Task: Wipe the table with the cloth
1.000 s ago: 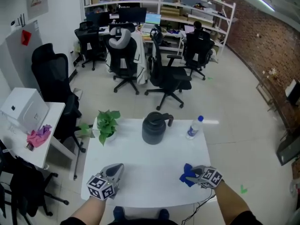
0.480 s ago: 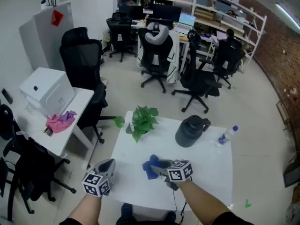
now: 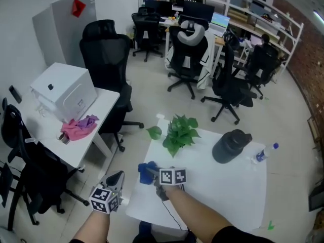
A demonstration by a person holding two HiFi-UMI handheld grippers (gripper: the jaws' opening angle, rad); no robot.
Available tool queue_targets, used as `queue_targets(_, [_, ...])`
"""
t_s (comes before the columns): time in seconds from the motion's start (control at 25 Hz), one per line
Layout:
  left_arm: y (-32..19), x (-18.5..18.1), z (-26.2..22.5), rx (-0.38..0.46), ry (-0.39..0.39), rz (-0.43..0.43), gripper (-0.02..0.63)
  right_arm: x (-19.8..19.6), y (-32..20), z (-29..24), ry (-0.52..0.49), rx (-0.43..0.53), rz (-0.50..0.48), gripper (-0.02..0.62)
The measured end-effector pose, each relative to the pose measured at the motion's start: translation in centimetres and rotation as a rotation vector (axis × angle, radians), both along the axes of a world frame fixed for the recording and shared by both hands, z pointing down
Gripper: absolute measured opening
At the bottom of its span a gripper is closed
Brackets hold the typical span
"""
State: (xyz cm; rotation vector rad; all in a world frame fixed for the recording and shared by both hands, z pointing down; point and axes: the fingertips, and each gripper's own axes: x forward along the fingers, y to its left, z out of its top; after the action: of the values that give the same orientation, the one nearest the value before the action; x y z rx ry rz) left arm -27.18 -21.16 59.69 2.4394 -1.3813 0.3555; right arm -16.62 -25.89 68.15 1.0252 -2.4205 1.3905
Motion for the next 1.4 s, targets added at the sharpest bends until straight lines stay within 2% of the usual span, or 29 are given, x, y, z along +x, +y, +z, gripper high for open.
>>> queue_targets(0.2, [-0.3,-0.8,0.4,-0.007,0.012,-0.013,-0.003,0.1,-1.2,3.6,0.124,-0.082,0.067,0.133])
queue_targets(0.32, [-0.2,-0.9,0.7,-0.01,0.005,-0.015,-0.002,1.5,-1.5,4.0,0.148,-0.104,0.107,0.129])
queue_targets(0.56, [-0.1,0.2,0.5,-0.011,0.02,-0.017,-0.002,9.5,-0.3,4.5,0.187,-0.132,0.193,0.129])
queue_targets(0.64, [-0.1,0.9,0.4,-0.009,0.03,-0.01,-0.003,10.6,0.0,4.3,0.18,-0.132,0.19,0.129])
queue_targets(0.72, [-0.1,1.6,0.3,-0.011,0.049,-0.011,-0.003,9.3,-0.4,3.3,0.151,-0.106,0.164,0.127])
queue_targets(0.84, [0.0,2.2,0.3,-0.012,0.065,-0.005,-0.002,4.7,-1.1,1.3,0.097,-0.057,0.088,0.127])
queue_targets(0.92, [0.0,2.1,0.4,-0.016,0.063,-0.003,-0.002,2.2,-1.3,1.6,0.111,-0.055,0.049,0.127])
queue_targets(1.0, [0.1,1.8,0.7,-0.022,0.058,-0.003,-0.003,1.5,-1.4,3.1,0.147,-0.072,0.045,0.127])
queue_targets(1.2, [0.2,0.9,0.9,-0.028,0.051,-0.012,-0.003,2.6,-1.8,4.2,0.141,-0.107,0.102,0.126])
queue_targets(1.4, [0.5,1.4,0.3,-0.02,0.059,-0.007,-0.003,8.1,-0.4,4.2,0.093,-0.136,0.194,0.126])
